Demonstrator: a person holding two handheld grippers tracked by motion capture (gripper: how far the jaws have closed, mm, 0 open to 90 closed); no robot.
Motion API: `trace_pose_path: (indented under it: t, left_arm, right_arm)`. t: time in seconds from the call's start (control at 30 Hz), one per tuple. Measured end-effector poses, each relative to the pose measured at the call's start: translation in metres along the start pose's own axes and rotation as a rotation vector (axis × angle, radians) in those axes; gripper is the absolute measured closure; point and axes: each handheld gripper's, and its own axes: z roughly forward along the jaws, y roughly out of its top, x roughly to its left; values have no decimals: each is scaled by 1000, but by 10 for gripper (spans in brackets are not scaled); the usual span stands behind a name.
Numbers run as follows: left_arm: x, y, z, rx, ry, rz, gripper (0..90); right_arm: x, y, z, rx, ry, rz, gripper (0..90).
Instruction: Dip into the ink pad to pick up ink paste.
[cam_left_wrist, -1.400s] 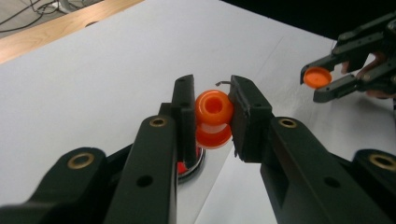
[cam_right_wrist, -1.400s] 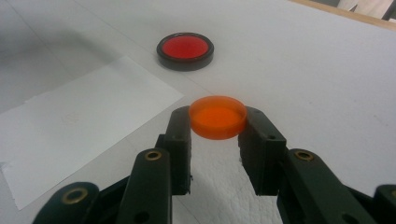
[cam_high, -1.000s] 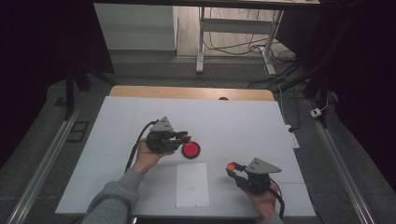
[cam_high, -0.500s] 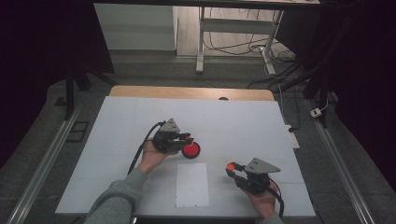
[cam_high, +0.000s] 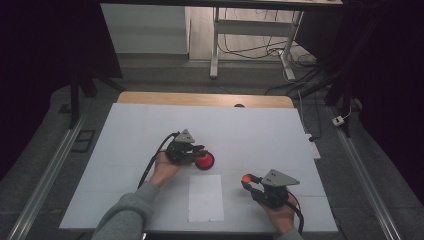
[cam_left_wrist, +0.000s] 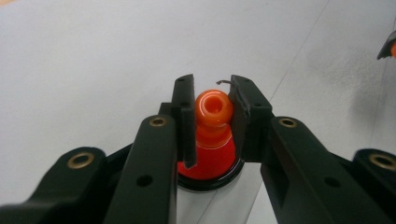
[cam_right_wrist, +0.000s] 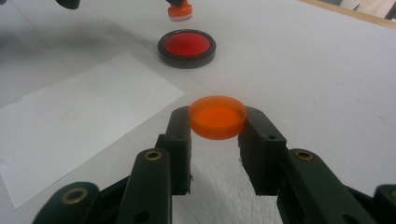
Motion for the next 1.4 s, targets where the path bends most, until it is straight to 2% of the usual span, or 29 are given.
trace_pose_path:
  t: [0.57,1.4]
  left_arm:
    - [0,-4,13,32,23,19,724]
    - [0,-10,20,57,39,38,726]
  right_arm:
    - [0,-1,1,-1,3,-1,644]
    - [1,-1,2,8,-4,-12,644]
